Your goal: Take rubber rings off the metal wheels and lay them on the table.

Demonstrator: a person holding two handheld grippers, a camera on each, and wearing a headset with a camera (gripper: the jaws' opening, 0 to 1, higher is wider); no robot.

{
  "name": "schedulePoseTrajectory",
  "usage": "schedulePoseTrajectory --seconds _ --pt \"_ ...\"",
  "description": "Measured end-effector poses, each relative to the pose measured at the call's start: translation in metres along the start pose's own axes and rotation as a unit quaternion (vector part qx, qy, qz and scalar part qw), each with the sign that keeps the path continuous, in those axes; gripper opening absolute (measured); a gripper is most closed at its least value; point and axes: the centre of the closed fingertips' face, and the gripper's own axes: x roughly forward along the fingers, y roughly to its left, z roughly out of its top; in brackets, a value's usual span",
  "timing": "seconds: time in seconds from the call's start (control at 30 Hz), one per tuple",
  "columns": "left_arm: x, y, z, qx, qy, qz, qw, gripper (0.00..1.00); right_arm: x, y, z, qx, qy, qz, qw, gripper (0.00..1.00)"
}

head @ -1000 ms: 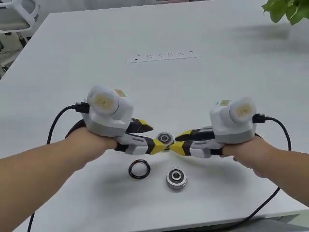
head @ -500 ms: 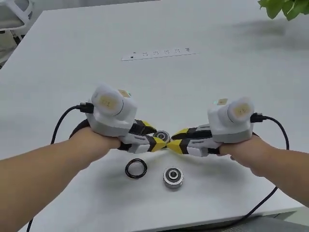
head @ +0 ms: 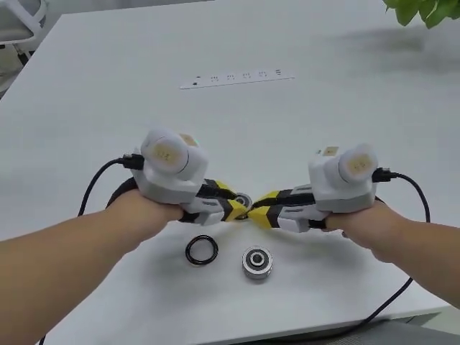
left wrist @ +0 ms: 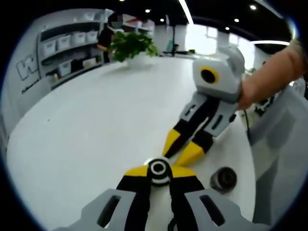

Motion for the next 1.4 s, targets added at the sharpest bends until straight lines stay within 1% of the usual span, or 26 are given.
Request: schedulePoseTrajectory --seconds 0.13,0.37,0.4,0.43,0.5,0.53,0.57,0.67,0.7,0.73,0.8,0.83,0.87,0.9,0.93,1.0,1.03,1.07,1.1,1.17,1.23,1.27,1.3,1.37,1.4 --pt "0.0 0.002 -0.001 -0.001 0.0 0.005 1.0 0.14 -0.002 0.0 0.0 0.006 -0.004 0.002 1.0 0.09" --pt "0.002 0.005 -0.001 -0.004 -0.003 0.007 1.0 0.14 -0.001 -0.001 0.0 -0.004 0.002 -0.001 1.0 0.08" --pt "0.002 0.005 -0.001 -0.004 -0.003 0.006 1.0 0.14 -0.002 -0.001 -0.001 0.004 0.001 0.0 1.0 0.08" --pt "0.002 0.005 -0.001 -0.001 -0.003 0.003 1.0 0.14 -0.001 -0.001 0.0 0.024 -0.004 0.003 0.9997 0.08" --pt "0.002 0.004 0.0 -0.002 -0.002 0.0 1.0 0.13 -0.002 -0.003 -0.001 0.05 -0.011 0.007 0.9987 0.04" --pt "0.002 0.003 0.0 -0.002 -0.002 -0.001 1.0 0.13 -0.002 -0.008 -0.003 0.066 -0.011 -0.002 0.9977 0.01" --pt "0.003 0.003 0.0 -0.002 -0.003 0.0 1.0 0.13 -0.001 -0.005 -0.001 0.067 -0.014 0.007 0.9976 0.01" --pt "0.003 0.004 0.0 -0.003 -0.005 0.005 1.0 0.13 0.0 -0.004 0.0 0.06 -0.009 0.004 0.9981 0.0" --pt "0.004 0.004 0.0 -0.003 -0.005 0.006 1.0 0.13 0.0 -0.004 0.001 0.066 -0.008 0.003 0.9978 0.0" --pt "0.004 0.005 0.0 -0.002 -0.004 0.007 1.0 0.13 0.0 -0.006 0.001 0.077 -0.008 -0.004 0.997 0.0" --pt "0.004 0.006 0.0 0.001 -0.004 0.011 0.9999 0.13 0.001 -0.007 0.002 0.111 -0.013 -0.009 0.9937 0.0" --pt "0.004 0.006 0.0 0.0 -0.004 0.012 0.9999 0.12 0.001 -0.006 0.003 0.134 -0.019 -0.01 0.9907 0.0" --pt "0.004 0.006 0.0 0.0 -0.005 0.012 0.9999 0.12 0.0 -0.007 0.003 0.151 -0.025 -0.011 0.9882 0.0" --pt "0.005 0.006 0.0 0.001 -0.005 0.014 0.9999 0.12 -0.001 -0.013 0.003 0.173 -0.033 -0.013 0.9842 0.0" --pt "0.004 0.006 0.0 0.0 -0.006 0.015 0.9999 0.12 -0.002 -0.015 0.004 0.185 -0.04 -0.015 0.9818 0.0" --pt "0.005 0.006 0.0 -0.002 -0.007 0.017 0.9998 0.12 -0.005 -0.017 0.005 0.213 -0.052 -0.014 0.9757 0.0" --pt "0.005 0.006 0.0 -0.002 -0.007 0.017 0.9998 0.12 -0.007 -0.02 0.005 0.215 -0.055 -0.017 0.975 0.0" --pt "0.005 0.005 -0.001 -0.002 -0.008 0.017 0.9998 0.12 -0.009 -0.023 0.007 0.221 -0.064 -0.022 0.9729 0.0" --pt "0.005 0.005 -0.001 -0.003 -0.008 0.017 0.9998 0.12 -0.01 -0.019 0.009 0.237 -0.068 -0.017 0.969 0.0" --pt "0.004 0.004 -0.001 -0.003 -0.009 0.018 0.9998 0.12 -0.011 -0.017 0.009 0.236 -0.07 -0.018 0.9691 0.0" --pt "0.004 0.004 -0.001 -0.003 -0.009 0.02 0.9998 0.12 -0.012 -0.016 0.012 0.242 -0.078 -0.017 0.9669 0.0" --pt "0.004 0.004 -0.001 -0.004 -0.009 0.021 0.9997 0.11 -0.013 -0.014 0.016 0.25 -0.087 -0.012 0.9642 0.0" --pt "0.004 0.004 0.0 -0.003 -0.009 0.022 0.9997 0.11 -0.012 -0.011 0.017 0.26 -0.088 -0.009 0.9614 0.0" --pt "0.004 0.004 0.0 -0.005 -0.009 0.022 0.9997 0.11 -0.012 -0.009 0.016 0.26 -0.087 -0.013 0.9616 0.0" --pt "0.004 0.004 0.0 -0.004 -0.008 0.023 0.9997 0.11 -0.013 -0.009 0.016 0.257 -0.087 -0.013 0.9624 0.0"
